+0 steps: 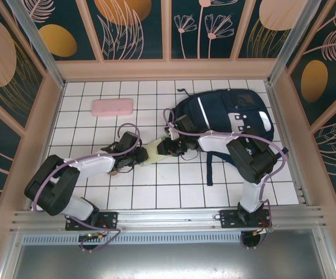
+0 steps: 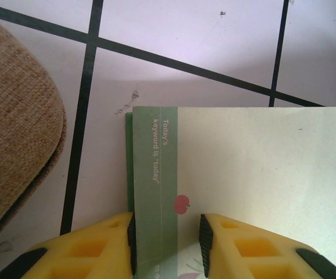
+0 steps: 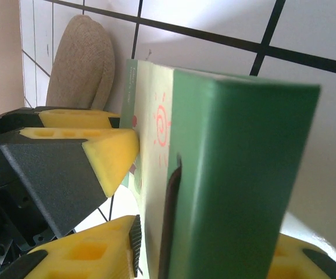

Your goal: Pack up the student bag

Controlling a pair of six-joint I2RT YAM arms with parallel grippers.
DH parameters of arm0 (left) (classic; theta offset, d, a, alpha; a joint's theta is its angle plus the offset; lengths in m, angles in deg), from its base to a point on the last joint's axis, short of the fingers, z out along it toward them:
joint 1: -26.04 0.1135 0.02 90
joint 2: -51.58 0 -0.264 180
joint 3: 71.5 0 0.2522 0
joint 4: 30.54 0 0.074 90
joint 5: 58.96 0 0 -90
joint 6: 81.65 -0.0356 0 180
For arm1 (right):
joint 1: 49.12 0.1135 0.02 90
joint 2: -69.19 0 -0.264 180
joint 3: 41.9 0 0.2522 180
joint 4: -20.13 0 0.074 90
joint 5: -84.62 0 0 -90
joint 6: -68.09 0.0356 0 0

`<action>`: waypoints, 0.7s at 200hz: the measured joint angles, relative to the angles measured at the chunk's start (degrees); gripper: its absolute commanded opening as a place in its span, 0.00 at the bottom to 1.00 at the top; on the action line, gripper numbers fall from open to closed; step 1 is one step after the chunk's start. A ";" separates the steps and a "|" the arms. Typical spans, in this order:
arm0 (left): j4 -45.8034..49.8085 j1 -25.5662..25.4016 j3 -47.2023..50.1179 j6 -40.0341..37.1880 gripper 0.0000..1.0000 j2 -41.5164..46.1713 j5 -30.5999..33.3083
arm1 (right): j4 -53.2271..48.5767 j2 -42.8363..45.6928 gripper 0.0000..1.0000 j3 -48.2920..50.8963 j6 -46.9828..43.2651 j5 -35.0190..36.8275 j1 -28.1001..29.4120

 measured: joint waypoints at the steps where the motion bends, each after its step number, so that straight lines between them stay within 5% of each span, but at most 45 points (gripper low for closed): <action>1: 0.00 0.00 0.00 0.00 0.35 0.00 0.00 | 0.00 0.00 0.28 0.00 -0.02 -0.02 -0.02; 29: -0.22 0.00 0.00 0.00 0.35 0.02 -0.04 | 0.09 0.00 0.00 0.02 0.52 -0.83 -0.87; 98: 6.60 0.00 -2.89 -2.62 0.40 1.27 0.48 | -0.20 6.16 0.00 0.11 1.66 -2.10 -6.97; 140: 8.76 3.52 -11.21 -4.31 0.58 3.93 -2.56 | -1.53 11.30 0.00 -1.60 1.60 -2.71 -13.42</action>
